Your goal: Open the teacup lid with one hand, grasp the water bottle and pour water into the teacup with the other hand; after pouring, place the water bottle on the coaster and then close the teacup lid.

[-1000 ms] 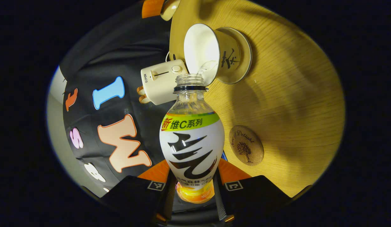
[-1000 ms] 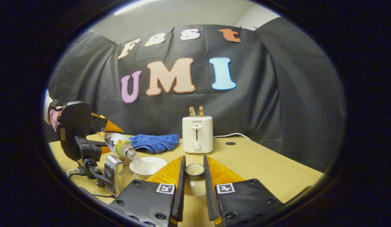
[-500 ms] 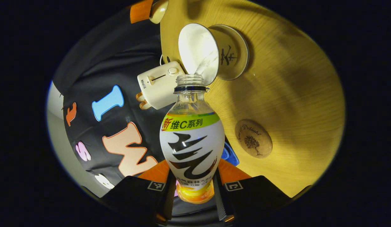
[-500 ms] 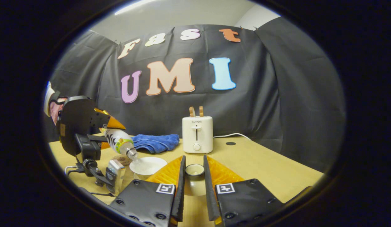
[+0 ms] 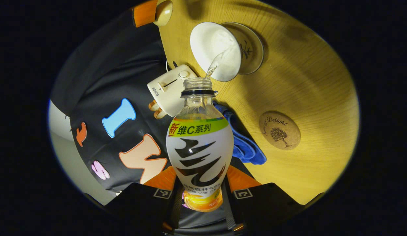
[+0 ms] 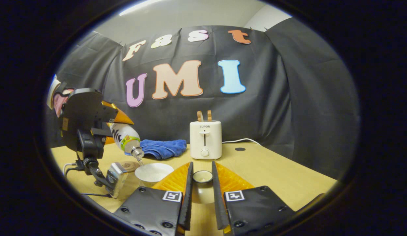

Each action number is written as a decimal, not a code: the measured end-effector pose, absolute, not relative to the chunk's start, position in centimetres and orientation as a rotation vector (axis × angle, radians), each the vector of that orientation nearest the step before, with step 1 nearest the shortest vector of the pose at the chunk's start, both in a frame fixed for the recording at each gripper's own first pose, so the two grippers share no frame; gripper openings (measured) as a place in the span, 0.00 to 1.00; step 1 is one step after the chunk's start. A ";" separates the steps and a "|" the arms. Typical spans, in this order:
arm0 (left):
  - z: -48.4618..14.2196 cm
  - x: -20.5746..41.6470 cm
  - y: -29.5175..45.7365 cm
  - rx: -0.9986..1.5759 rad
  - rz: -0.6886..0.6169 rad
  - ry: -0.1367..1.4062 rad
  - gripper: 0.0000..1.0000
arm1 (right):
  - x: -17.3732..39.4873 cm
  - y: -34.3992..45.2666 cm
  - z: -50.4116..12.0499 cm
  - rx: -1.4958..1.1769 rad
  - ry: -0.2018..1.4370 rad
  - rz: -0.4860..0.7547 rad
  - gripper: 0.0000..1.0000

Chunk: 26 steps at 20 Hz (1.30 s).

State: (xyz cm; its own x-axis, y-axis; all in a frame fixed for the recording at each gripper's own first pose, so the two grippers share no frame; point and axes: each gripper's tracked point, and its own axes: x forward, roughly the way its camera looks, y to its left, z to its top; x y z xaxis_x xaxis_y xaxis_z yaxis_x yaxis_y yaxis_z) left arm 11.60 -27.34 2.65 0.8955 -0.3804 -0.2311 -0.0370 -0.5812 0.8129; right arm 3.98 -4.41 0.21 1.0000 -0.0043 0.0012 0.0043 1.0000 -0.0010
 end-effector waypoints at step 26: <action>4.3 11.2 -29.6 2.330 -0.462 -0.373 0.53 | 3.9 -4.4 0.2 -0.001 -0.002 -0.005 0.33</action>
